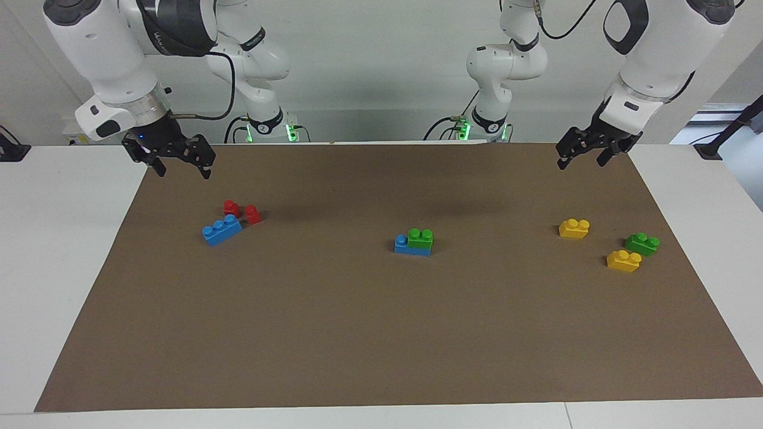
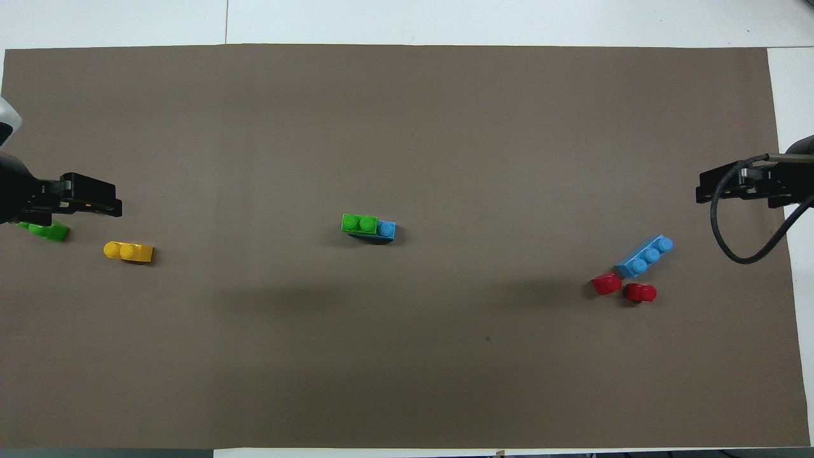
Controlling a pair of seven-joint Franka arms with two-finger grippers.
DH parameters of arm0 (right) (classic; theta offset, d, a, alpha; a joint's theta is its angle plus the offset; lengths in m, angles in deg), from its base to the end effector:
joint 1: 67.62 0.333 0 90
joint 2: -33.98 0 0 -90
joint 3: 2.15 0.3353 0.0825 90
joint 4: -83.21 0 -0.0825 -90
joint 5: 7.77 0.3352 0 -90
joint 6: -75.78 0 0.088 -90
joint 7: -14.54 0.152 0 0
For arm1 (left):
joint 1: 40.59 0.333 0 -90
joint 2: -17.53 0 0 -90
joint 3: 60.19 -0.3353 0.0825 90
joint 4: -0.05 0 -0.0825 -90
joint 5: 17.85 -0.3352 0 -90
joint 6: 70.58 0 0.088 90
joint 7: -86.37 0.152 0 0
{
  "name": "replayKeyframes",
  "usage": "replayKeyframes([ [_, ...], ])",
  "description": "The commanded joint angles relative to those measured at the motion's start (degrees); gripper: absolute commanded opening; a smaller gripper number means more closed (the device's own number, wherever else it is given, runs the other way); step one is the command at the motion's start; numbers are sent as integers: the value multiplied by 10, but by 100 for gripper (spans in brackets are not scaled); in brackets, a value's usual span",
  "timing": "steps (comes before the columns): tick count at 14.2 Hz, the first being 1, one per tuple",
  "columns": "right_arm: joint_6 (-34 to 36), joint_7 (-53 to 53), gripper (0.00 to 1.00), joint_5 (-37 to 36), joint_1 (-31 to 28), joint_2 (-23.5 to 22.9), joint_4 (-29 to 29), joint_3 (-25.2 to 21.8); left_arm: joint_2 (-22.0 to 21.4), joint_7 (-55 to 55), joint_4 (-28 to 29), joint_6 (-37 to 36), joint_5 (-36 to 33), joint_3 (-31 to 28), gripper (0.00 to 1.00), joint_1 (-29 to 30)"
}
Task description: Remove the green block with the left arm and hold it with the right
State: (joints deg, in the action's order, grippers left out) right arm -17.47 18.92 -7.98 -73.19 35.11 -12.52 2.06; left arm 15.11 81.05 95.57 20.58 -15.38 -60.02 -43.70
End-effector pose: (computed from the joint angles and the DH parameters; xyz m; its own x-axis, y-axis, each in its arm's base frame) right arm 0.5009 -0.0121 0.5712 0.9947 -0.0998 -0.0232 -0.0997 -0.9950 0.0069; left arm 0.4891 -0.0345 0.5810 0.9986 0.0364 -0.0377 0.0379 -0.9985 0.0396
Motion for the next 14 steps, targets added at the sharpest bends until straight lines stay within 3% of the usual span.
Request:
replayKeyframes([
  [1, 4, -13, 100, -5, -6, -2, 7, 5, -4, 8, -6, -5, 11, 4, 100, 8],
  [8, -51, -41, 100, -1, -6, -2, 1, 4, -4, -29, -4, -1, 12, 6, 100, 4],
  [11, -78, 44, 100, 2, 3, -7, -11, 8, -9, -155, 7, 27, 12, 21, 100, 1],
  [14, -93, 224, 100, 14, 39, -28, -15, 9, -14, -244, 25, 63, 12, 26, 100, -14],
])
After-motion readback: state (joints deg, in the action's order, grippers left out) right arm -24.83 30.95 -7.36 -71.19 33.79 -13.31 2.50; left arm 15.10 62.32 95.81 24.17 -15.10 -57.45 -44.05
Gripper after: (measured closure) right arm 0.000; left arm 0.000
